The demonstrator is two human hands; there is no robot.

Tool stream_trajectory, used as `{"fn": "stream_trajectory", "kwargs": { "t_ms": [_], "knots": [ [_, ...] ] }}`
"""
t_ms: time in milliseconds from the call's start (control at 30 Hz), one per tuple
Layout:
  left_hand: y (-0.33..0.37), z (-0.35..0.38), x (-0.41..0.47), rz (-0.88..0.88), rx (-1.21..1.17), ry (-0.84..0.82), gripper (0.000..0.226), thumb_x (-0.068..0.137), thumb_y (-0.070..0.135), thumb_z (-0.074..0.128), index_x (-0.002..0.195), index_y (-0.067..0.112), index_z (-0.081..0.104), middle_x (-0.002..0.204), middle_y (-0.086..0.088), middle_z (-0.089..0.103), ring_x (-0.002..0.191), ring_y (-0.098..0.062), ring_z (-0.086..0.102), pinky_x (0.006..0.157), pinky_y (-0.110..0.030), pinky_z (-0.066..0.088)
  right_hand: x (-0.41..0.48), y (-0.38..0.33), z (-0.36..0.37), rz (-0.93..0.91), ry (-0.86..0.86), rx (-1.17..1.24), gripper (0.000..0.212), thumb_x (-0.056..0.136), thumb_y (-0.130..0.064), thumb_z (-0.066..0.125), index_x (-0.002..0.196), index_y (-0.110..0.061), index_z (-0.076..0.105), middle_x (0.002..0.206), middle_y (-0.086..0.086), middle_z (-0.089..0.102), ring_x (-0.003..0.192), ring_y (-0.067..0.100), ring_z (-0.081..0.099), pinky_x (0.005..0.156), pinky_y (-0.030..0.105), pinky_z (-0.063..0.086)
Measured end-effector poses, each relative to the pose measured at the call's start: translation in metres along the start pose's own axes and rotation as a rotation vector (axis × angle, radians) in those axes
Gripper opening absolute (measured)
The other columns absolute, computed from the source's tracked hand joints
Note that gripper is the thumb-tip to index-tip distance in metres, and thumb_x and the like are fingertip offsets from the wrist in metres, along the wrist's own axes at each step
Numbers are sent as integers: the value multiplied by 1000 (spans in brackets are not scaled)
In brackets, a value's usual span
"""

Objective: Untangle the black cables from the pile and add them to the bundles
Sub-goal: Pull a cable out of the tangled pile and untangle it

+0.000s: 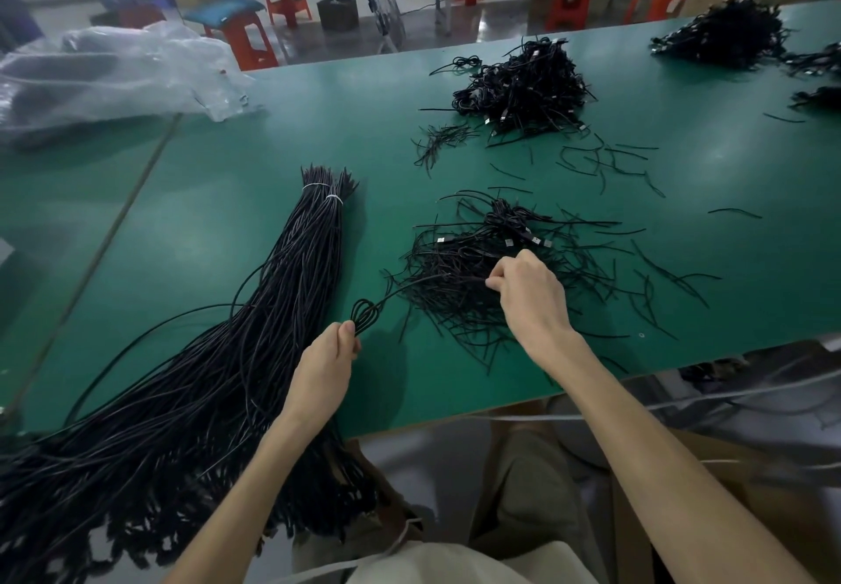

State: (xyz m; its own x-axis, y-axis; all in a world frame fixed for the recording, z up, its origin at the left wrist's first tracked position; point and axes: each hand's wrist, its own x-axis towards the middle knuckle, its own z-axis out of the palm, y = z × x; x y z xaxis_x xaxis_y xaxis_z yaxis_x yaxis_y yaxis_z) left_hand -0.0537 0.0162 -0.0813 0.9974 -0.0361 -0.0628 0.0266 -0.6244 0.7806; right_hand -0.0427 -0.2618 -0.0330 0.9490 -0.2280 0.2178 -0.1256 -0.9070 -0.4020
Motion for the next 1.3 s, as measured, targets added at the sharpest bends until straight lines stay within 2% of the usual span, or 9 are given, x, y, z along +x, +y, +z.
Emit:
{"fn": "stream_trajectory", "kwargs": {
  "t_ms": [267,400,500,633,700,800,933,1100,1300],
  "knots": [
    [2,0,-1,-15,-55,-10,46,111,40,32,75,18,48,68,3,45,62,-18,41,62,-39,34,-1,8,-5,53,-5,101,8,100,-15,65,98,-11,71,103,6,61,95,21,59,72,31,43],
    [5,-1,-4,-21,-70,-7,45,111,39,33,74,18,48,66,6,44,60,-15,40,62,-39,34,-3,8,-2,87,9,182,6,101,-16,64,102,-14,70,102,2,63,87,17,60,70,28,43],
    [6,-1,-4,-20,-70,-5,45,111,39,32,75,18,48,66,6,44,59,-13,39,62,-37,34,-3,9,-3,105,14,225,7,101,-19,64,102,-15,69,102,1,63,83,14,59,61,23,38],
    [7,-2,-5,-27,-73,-9,46,112,39,31,78,16,51,69,3,45,61,-14,41,62,-37,35,-6,6,-3,128,-13,314,10,102,-18,62,102,-14,71,104,1,63,88,16,62,75,31,49],
    [10,-3,-6,-35,-80,-8,46,112,38,32,78,15,52,69,2,46,63,-15,42,63,-37,35,-9,0,-8,155,-43,495,8,100,-17,65,101,-14,73,99,-1,67,88,11,65,80,28,55],
    [20,-2,-7,-61,-126,-5,45,112,34,32,77,14,51,66,3,44,59,-14,40,59,-33,34,-21,-19,-15,187,-168,797,1,95,-19,73,96,-20,73,88,-7,73,70,0,67,62,12,49],
    [44,5,-11,-53,-244,-22,43,112,29,35,74,14,49,58,8,41,50,-10,35,52,-30,29,-53,-56,1,187,-346,1007,11,92,-18,77,99,-16,68,82,-2,73,60,6,64,54,22,47],
    [64,9,-17,-40,-362,-75,42,112,27,35,75,14,48,48,15,43,43,-3,34,45,-20,29,-65,-76,15,257,-301,1088,25,91,-21,78,105,-12,59,86,6,69,59,7,62,55,19,47],
    [67,6,-23,-2,-362,-93,43,113,31,34,77,13,51,49,15,44,44,-3,35,45,-18,30,-69,-75,15,244,-262,1110,22,89,-22,79,100,-16,60,84,3,68,58,6,61,58,21,47]
  ]
}}
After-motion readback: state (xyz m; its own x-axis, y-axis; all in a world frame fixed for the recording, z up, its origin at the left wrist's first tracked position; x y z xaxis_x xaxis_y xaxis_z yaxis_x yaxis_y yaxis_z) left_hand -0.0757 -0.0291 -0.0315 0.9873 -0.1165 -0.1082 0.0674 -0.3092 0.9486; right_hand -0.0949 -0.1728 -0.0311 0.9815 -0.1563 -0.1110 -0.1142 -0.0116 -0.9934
